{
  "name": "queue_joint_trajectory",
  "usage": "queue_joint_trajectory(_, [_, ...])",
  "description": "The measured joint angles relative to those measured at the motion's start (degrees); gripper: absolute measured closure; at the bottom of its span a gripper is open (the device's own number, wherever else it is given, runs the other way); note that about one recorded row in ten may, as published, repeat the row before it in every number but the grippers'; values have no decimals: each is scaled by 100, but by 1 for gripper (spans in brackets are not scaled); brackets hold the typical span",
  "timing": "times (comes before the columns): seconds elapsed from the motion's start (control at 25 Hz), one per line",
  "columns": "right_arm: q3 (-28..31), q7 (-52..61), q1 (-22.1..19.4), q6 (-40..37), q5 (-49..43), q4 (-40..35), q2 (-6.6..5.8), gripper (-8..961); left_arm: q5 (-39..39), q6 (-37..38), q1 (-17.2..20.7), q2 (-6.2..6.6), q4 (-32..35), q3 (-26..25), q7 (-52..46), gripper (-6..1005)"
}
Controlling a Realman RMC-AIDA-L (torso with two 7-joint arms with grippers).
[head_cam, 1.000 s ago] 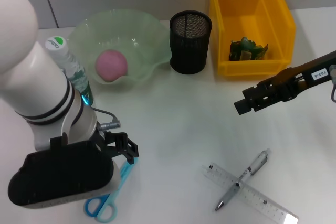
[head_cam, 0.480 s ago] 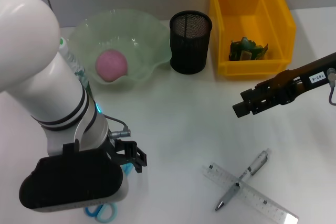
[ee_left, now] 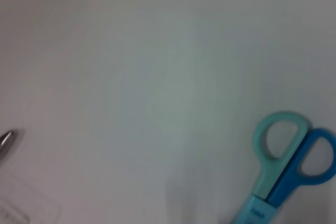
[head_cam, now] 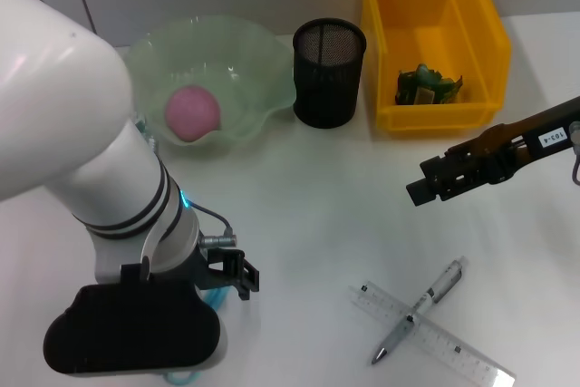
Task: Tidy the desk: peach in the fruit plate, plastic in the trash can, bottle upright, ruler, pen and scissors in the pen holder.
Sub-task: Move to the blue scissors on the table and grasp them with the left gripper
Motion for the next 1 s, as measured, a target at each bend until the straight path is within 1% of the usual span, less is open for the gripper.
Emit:
queue_joint_trajectory(0.48, [78,2,-36,-9,14,10,12,139,17,50,5,0,-108,137,80,261])
queue_joint_trajectory(1.0, [114,2,-8,0,16,9,-17,139,-35,49,-159,0,-501,-69,80,285])
